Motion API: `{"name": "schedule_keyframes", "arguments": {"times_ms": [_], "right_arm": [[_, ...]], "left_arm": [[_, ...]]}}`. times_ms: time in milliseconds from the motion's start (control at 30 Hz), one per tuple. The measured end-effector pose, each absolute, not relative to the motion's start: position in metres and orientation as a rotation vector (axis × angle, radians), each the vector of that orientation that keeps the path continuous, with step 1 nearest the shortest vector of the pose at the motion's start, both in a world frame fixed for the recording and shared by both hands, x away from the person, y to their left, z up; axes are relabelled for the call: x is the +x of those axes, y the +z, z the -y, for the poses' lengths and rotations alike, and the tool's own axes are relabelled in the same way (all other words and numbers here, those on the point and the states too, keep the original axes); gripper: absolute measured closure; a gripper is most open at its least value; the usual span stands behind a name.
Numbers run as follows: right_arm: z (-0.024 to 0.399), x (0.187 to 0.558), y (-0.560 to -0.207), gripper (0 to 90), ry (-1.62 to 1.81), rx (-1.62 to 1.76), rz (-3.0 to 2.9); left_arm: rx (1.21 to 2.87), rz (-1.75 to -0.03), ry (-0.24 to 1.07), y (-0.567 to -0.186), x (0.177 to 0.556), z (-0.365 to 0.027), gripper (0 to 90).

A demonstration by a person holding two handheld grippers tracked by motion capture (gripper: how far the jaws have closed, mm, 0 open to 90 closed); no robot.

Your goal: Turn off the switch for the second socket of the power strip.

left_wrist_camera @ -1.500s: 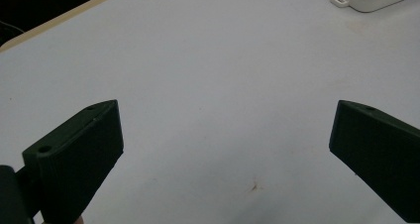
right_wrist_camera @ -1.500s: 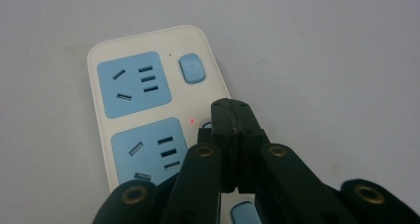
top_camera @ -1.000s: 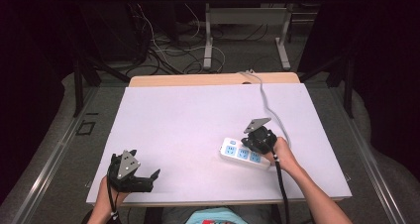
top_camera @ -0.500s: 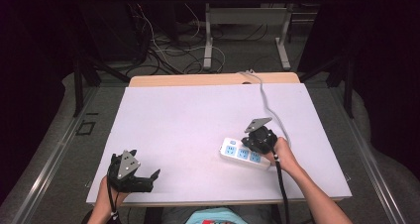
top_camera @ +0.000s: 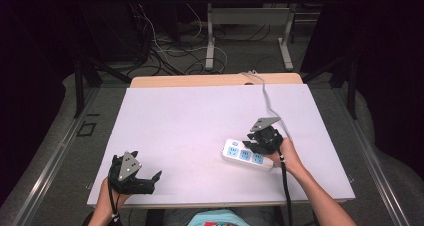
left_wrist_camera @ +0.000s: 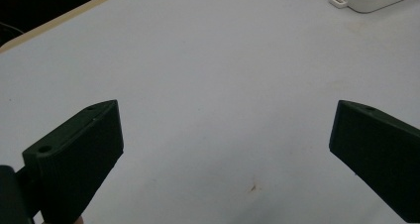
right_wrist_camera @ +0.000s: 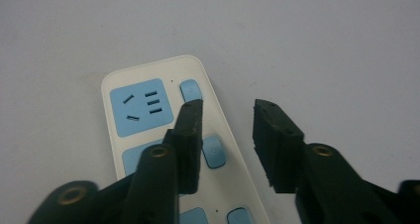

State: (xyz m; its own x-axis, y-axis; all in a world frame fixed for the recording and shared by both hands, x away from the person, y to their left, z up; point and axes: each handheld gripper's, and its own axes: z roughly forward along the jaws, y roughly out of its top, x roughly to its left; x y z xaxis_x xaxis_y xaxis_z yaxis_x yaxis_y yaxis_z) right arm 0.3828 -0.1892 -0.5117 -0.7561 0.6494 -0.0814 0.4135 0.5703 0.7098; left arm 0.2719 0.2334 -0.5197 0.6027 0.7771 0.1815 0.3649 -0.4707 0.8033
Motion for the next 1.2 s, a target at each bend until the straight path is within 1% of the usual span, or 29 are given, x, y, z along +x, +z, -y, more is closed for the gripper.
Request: {"name": "schedule_keyframes", "arguments": {"times_ms": [200,267,367,433,700,1200], "right_arm": [[0.19,0.382,-0.51,33.2,1.013,0.846,-2.496],[0.191,0.382,-0.509,25.1,1.029,0.861,-2.491],[0.194,0.381,-0.508,15.7,1.045,0.874,-2.491],[0.195,0.381,-0.507,13.8,1.06,0.882,-2.488],[0.201,0.379,-0.505,0.5,1.094,0.889,-2.483],[0.202,0.377,-0.503,0.0,1.092,0.882,-2.465]], "left_arm": [[2.077,-0.9,0.701,-0.52,0.272,-0.233,0.0],[2.077,-0.9,0.701,-0.52,0.272,-0.233,0.0],[2.076,-0.899,0.702,-0.52,0.272,-0.234,0.0],[2.076,-0.899,0.703,-0.52,0.272,-0.234,0.0],[2.083,-0.899,0.699,-0.519,0.271,-0.234,0.0],[2.084,-0.899,0.696,-0.519,0.271,-0.234,0.0]]}}
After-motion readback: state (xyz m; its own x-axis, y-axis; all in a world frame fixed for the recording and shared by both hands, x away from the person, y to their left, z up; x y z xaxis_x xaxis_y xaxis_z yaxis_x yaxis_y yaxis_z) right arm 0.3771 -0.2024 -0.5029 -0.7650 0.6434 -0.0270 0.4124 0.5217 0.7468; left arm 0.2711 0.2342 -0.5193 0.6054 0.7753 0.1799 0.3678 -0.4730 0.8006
